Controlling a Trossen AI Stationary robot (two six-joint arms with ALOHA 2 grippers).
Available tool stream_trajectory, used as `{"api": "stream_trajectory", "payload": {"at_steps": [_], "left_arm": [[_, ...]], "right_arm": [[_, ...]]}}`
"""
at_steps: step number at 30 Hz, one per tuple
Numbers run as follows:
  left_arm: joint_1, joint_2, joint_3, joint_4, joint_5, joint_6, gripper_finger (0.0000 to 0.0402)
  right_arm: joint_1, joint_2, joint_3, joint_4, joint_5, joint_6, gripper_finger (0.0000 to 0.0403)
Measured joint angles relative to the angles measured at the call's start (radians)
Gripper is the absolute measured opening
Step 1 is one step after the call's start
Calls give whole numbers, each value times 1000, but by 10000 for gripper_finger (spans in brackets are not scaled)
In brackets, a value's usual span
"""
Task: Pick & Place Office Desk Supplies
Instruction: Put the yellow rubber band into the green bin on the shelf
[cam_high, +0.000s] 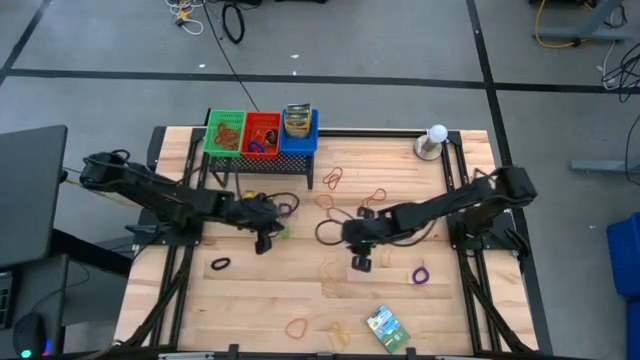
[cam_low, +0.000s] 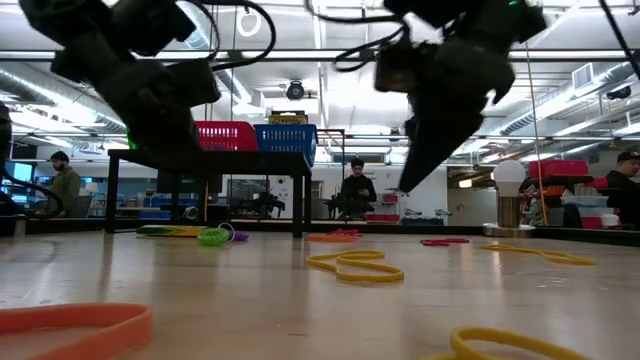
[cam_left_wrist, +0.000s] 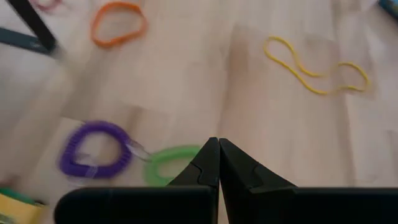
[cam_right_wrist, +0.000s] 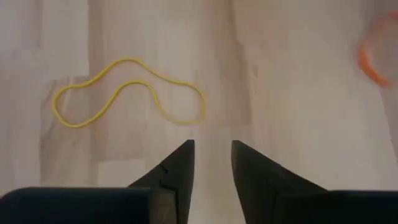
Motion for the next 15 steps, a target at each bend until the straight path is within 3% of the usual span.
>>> {"api": "stream_trajectory", "payload": {"at_steps": [5,15], "left_arm": [[-17,0,-58,123,-27,-53,6],[-16,0,-65,151,-27,-55,6]], "right_arm": [[-30,147,116,-7,-77,-142,118],[-46,302,240,-10,-119,-240,106]]}}
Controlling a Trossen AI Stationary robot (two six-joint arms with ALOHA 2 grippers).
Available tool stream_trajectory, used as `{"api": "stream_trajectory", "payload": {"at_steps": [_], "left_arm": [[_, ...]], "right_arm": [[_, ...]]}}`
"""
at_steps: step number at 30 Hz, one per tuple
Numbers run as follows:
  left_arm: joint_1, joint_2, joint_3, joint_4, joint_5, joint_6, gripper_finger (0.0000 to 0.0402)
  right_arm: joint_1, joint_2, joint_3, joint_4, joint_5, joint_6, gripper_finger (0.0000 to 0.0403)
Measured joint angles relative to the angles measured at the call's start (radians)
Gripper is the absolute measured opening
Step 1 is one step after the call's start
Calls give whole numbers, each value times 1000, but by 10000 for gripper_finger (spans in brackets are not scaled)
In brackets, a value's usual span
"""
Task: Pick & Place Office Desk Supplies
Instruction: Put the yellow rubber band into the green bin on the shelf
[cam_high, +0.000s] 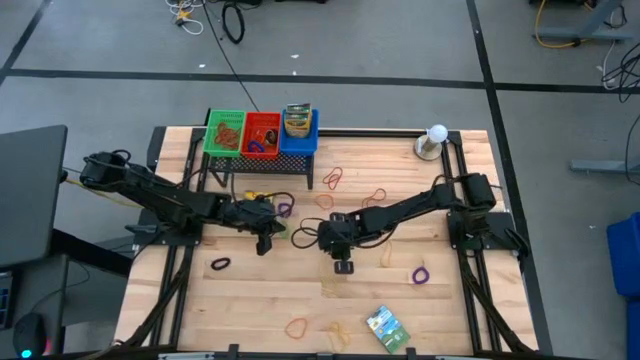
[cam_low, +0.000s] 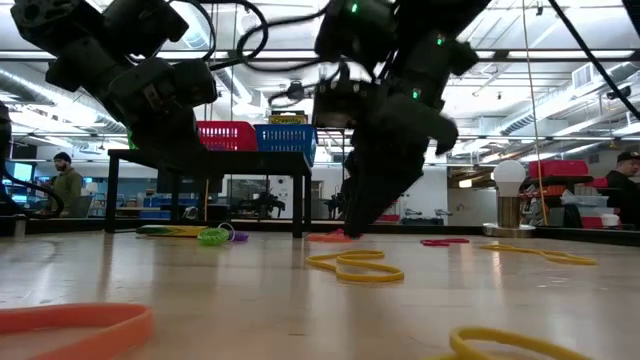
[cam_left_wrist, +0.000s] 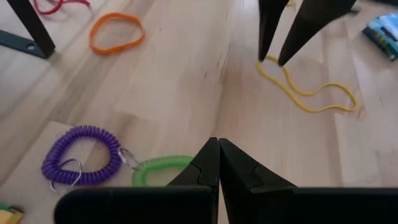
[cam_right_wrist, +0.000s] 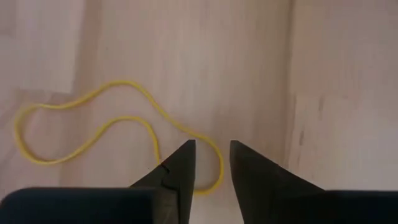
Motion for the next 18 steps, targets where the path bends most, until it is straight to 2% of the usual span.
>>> {"api": "stream_trajectory", "payload": {"at_steps": [4,8,14,18], "left_arm": [[0,0,0,22,7,-20,6],[9,0,0,31,58,-37,8],[9,0,0,30,37,-65,9],[9,0,0,31,20,-84,18]], "right_arm": [[0,37,2,-6,-14,-11,88],[0,44,6,-5,-14,-23,60],[0,42,5,-1,-7,1,8],[3,34,3,-2,-14,18,8]]}}
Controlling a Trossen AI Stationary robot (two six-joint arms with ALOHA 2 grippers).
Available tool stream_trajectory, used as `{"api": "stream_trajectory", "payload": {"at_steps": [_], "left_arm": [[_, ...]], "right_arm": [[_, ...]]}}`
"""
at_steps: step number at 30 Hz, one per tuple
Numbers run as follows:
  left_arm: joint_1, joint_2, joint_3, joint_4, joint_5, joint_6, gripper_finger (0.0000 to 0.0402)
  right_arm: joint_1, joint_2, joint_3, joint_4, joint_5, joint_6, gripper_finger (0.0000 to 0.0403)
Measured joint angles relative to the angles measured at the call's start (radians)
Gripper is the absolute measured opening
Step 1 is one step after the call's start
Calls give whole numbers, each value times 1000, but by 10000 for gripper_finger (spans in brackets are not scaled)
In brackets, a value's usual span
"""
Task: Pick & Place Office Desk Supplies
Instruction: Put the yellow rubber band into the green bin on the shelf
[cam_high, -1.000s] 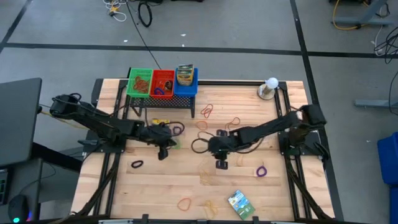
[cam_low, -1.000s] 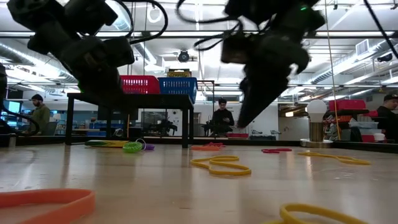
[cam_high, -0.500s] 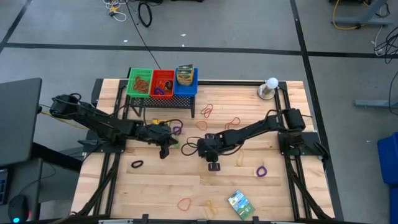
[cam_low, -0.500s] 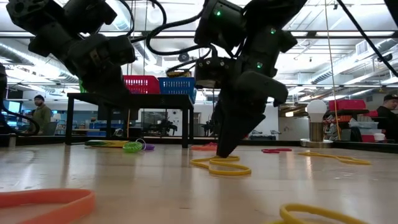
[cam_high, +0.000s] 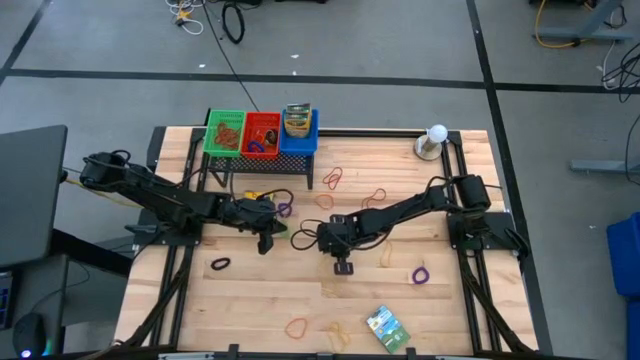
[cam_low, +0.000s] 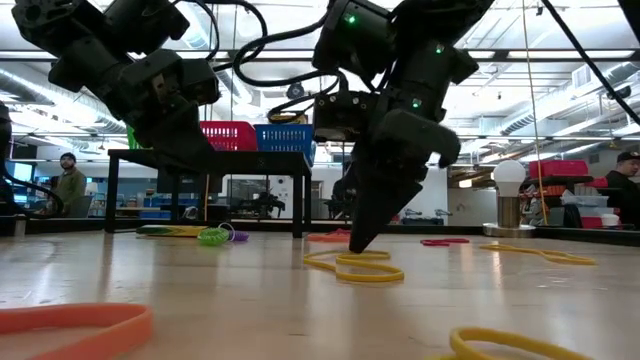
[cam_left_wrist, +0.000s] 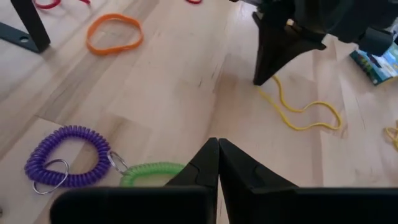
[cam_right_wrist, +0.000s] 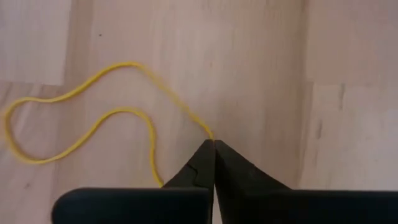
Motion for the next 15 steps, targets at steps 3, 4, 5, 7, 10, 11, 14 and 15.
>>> {"api": "stream_trajectory", "payload": {"at_steps": [3,4,5,7,10,11,14,15], "left_arm": [[0,0,0,0,0,-11,34],[0,0,0,0,0,-16,40],[0,0,0,2,0,-22,46],[0,0,0,12,4,-29,59],[0,0,1,53,7,-29,77],[0,0,1,73,7,-28,83],[0,0,2,151,7,-27,100],[0,0,2,178,5,-23,106]], "right_arm": [[2,-23,-2,-6,28,17,4],[2,-36,-2,-3,40,17,4],[2,-49,-2,-5,55,18,4],[0,-71,-1,5,78,19,3],[-2,-107,-1,7,129,20,2],[-4,-120,-1,4,144,20,2],[-10,-153,-1,16,189,39,2],[-12,-162,-1,23,206,46,1]]}}
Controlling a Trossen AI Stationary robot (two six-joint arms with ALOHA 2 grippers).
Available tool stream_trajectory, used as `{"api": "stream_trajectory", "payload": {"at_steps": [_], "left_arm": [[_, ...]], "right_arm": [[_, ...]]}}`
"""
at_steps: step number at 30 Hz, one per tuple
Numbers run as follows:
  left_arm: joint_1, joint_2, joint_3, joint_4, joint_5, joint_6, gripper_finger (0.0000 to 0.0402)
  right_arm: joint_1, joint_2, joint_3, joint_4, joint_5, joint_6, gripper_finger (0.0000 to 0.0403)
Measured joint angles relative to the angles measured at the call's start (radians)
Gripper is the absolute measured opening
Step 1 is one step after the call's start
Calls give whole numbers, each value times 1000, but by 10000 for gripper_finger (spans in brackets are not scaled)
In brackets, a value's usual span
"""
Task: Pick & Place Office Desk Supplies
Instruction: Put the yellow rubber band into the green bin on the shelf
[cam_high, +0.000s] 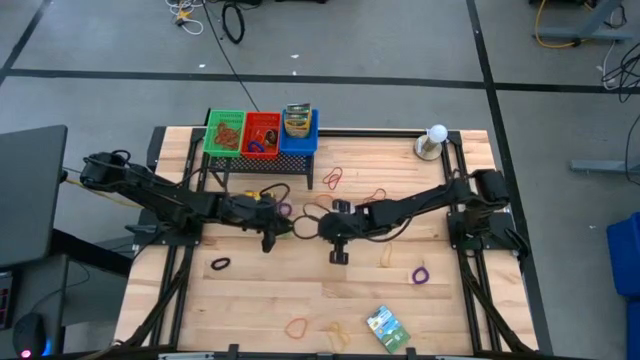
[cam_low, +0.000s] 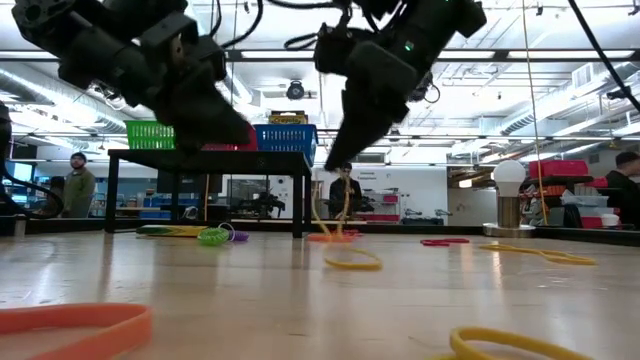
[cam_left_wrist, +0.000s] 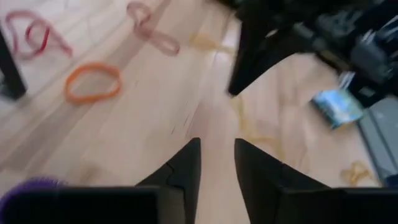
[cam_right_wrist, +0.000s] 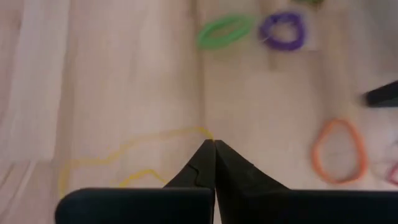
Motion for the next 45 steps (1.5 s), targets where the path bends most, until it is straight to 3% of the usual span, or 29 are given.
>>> {"api": "stream_trajectory", "payload": {"at_steps": [9,15,19,25,27,34,38,41,45], "left_arm": [[0,85,39,117,-8,-6,166],[0,138,110,109,-87,49,182],[0,142,129,95,-85,62,147],[0,135,131,74,-78,99,23],[6,118,131,60,-82,101,11],[63,-62,135,-142,-127,86,6],[125,-208,226,-405,-184,104,5],[189,-286,341,-617,-252,138,5],[314,-339,524,-858,-305,156,5]], "right_arm": [[-29,-59,1,138,55,112,1],[-30,-67,1,200,69,128,0],[-29,-79,1,217,78,131,0],[-29,-98,1,213,100,131,0],[-29,-107,1,204,101,131,2],[-29,-134,1,190,183,169,65],[-37,-137,1,186,188,165,91],[-40,-136,1,182,180,157,84],[-40,-136,1,178,178,146,43]]}}
